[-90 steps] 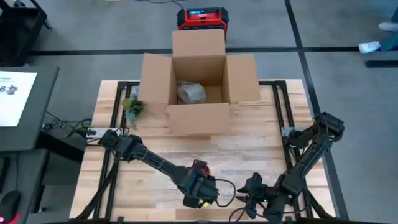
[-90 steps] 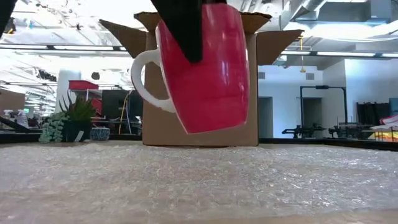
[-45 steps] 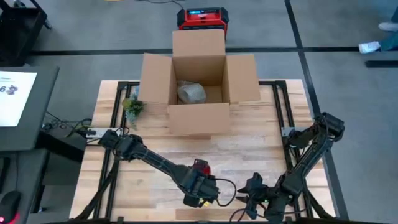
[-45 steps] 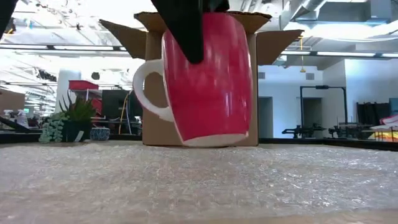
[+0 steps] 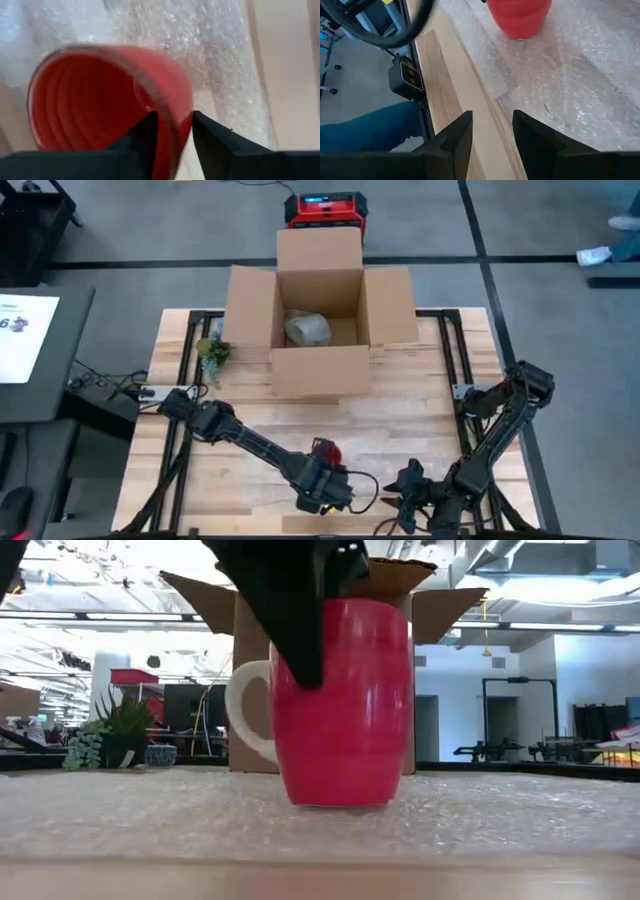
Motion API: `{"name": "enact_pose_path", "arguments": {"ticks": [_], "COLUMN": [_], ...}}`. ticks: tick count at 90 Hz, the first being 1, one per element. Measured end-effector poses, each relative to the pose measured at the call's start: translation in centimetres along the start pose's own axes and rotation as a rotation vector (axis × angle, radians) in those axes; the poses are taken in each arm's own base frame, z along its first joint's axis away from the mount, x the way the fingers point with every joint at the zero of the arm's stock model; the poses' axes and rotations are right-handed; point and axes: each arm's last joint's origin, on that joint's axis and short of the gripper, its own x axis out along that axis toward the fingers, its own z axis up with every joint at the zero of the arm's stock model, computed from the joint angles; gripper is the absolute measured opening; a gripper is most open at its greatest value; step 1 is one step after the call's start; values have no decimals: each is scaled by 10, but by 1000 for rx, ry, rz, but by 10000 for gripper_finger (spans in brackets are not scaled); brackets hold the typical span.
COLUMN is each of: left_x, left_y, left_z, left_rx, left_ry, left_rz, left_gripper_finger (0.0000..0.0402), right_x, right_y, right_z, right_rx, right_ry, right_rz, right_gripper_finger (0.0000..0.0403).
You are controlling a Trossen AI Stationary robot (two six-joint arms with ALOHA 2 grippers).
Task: Wrap mug
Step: Pack the red mug with the bubble wrap
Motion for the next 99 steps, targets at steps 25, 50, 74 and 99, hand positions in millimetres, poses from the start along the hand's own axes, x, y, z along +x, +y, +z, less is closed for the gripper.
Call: {"name": "enact_pose_path", "arguments": {"ticks": [25, 50, 74, 99], "left_x": [-6, 5, 6, 4], "left_y": [6, 15, 15, 16], "left_z": [-1, 0, -1, -12], "left_rx": [-6, -57, -78, -118], "left_ry": [4, 19, 27, 125], "left_rz": [71, 81, 76, 104], "left_gripper_finger": [7, 19, 55, 96], "right_x": [0, 0, 0, 0], "right_y": [-1, 0, 0, 0], "right_z": [1, 1, 1, 1], "right_rx": [-1, 3, 3, 2], "right_ry": [-1, -1, -1, -1], "right_rz": [-4, -1, -1, -1], "right_gripper_finger": [132, 132, 132, 132]}}
